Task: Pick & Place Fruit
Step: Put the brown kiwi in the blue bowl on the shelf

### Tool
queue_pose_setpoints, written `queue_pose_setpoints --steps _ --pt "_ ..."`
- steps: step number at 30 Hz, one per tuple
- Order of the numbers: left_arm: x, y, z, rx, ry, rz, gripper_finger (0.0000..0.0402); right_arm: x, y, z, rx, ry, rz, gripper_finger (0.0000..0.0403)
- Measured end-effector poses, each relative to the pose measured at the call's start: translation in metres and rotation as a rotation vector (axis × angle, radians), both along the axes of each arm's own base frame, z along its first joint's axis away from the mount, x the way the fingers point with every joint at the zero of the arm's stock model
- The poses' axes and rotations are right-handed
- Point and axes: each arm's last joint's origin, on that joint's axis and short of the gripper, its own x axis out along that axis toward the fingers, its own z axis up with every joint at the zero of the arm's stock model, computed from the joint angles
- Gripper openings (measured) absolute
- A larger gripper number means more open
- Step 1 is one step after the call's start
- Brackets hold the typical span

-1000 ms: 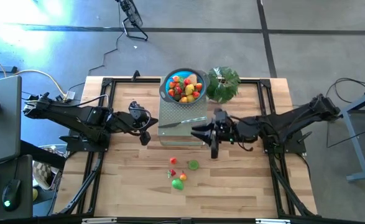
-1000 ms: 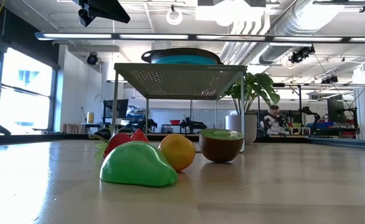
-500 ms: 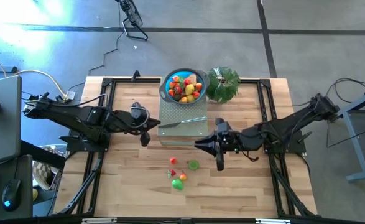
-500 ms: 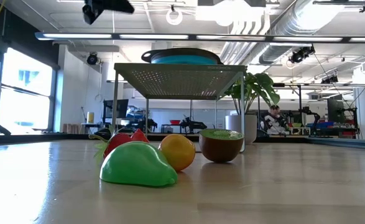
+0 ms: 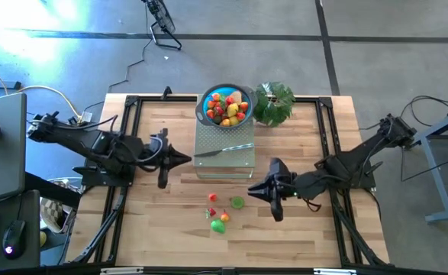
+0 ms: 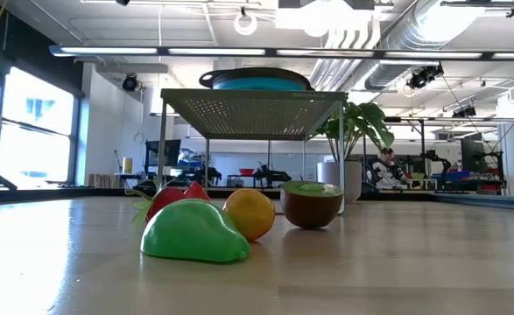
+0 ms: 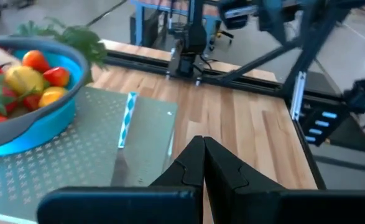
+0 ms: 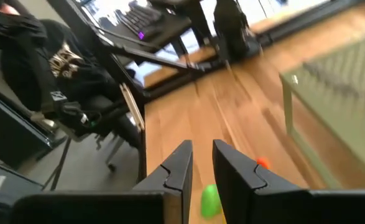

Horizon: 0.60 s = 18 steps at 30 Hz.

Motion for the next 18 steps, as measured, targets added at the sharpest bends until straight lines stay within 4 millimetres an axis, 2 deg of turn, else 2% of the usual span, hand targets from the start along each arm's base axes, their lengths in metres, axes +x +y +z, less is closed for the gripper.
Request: queue_pose_setpoints --steps 5,10,14,18 --pt "-0.003 -0.012 -0.001 0.058 -0.002 0.015 0.0 -0.007 0.003 -0.01 0.072 0.116 -0.021 0.0054" --pt "-0.005 -0.014 0.0 0.079 -0.007 0.062 0.0 -0.013 0.002 -0.02 0.11 0.239 -0.011 0.0054" --pt "-0.006 -0.014 -0.003 0.09 0.019 0.063 0.0 -0.013 -0.002 -0.022 0.098 0.275 -0.006 0.0054" --pt "-0.006 -0.013 -0.006 0.103 0.048 0.062 0.0 -0.011 -0.007 -0.024 0.01 0.286 0.018 0.0054"
